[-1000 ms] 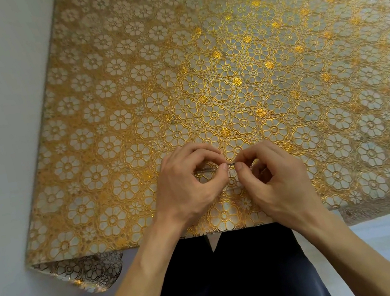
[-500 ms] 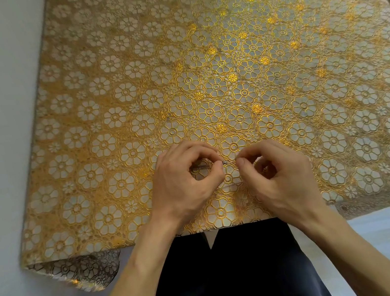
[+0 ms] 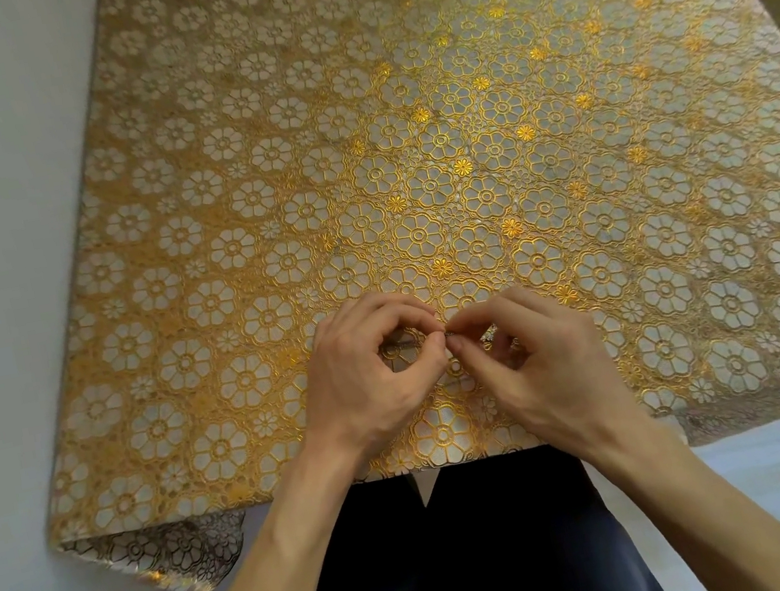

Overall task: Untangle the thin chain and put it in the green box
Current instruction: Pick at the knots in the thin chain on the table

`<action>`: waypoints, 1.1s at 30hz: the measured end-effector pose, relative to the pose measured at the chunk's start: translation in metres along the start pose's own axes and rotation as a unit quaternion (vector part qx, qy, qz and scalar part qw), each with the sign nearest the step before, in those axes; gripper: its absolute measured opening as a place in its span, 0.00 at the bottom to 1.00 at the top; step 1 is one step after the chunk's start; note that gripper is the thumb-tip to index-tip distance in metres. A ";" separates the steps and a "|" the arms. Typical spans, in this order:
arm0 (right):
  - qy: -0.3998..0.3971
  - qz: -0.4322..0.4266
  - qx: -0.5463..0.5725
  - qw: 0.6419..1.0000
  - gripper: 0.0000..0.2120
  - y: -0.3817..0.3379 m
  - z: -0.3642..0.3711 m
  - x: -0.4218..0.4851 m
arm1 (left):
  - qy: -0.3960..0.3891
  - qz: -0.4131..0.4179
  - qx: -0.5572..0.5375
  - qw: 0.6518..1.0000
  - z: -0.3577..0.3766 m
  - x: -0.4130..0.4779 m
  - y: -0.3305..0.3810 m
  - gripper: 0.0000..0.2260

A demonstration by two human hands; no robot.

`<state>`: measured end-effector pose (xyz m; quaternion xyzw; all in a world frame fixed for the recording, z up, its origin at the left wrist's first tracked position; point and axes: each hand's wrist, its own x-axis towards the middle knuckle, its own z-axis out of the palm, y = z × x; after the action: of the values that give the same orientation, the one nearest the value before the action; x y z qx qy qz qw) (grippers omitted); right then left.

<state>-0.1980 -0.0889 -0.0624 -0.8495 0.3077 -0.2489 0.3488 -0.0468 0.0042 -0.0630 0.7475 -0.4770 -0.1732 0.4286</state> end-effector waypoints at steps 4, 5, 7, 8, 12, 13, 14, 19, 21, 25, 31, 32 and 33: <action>-0.010 0.008 0.013 1.000 0.04 0.001 0.000 0.000 | -0.002 -0.004 0.007 1.000 0.000 -0.001 0.000 0.05; -0.016 0.007 0.012 1.000 0.04 0.001 0.000 0.000 | -0.002 -0.005 0.008 1.000 0.000 -0.001 0.000 0.05; -0.028 0.010 0.013 0.999 0.04 0.002 -0.001 -0.001 | -0.003 -0.005 0.009 1.000 -0.001 -0.001 0.000 0.05; -0.032 0.011 0.014 0.999 0.04 0.002 -0.001 -0.001 | -0.003 -0.006 0.008 1.000 -0.001 -0.001 0.000 0.05; -0.045 0.010 0.009 0.999 0.03 0.003 -0.001 -0.001 | -0.003 -0.013 -0.004 1.000 -0.001 0.000 0.001 0.06; -0.048 0.009 0.006 0.999 0.03 0.003 -0.001 -0.001 | -0.002 -0.014 -0.008 1.000 -0.001 0.000 0.001 0.06; -0.050 0.009 0.007 0.999 0.03 0.004 -0.001 -0.001 | 0.000 -0.015 -0.013 1.000 -0.001 0.000 0.001 0.06; -0.054 0.011 0.015 0.998 0.03 0.004 -0.002 -0.001 | 0.000 -0.020 -0.037 0.999 -0.001 0.001 0.001 0.06; -0.053 0.014 0.022 0.998 0.02 0.004 -0.002 -0.001 | -0.002 -0.027 -0.045 0.999 -0.001 0.002 0.002 0.07; -0.048 0.020 0.050 0.997 0.02 0.002 -0.003 -0.001 | -0.008 -0.039 -0.068 0.997 -0.003 0.003 0.001 0.08; -0.066 0.041 0.083 0.993 0.03 0.000 -0.007 0.002 | -0.036 -0.033 -0.017 0.999 -0.003 0.004 -0.001 0.09; -0.073 0.045 0.086 0.993 0.03 0.000 -0.007 0.002 | -0.037 -0.030 -0.005 0.999 -0.002 0.003 -0.001 0.10; -0.080 0.050 0.089 0.992 0.03 0.000 -0.008 0.003 | -0.038 -0.026 0.002 0.999 -0.002 0.003 -0.001 0.09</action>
<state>-0.2014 -0.0943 -0.0570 -0.8160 0.2976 -0.1892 0.4580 -0.0431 0.0030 -0.0622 0.7532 -0.4737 -0.2116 0.4043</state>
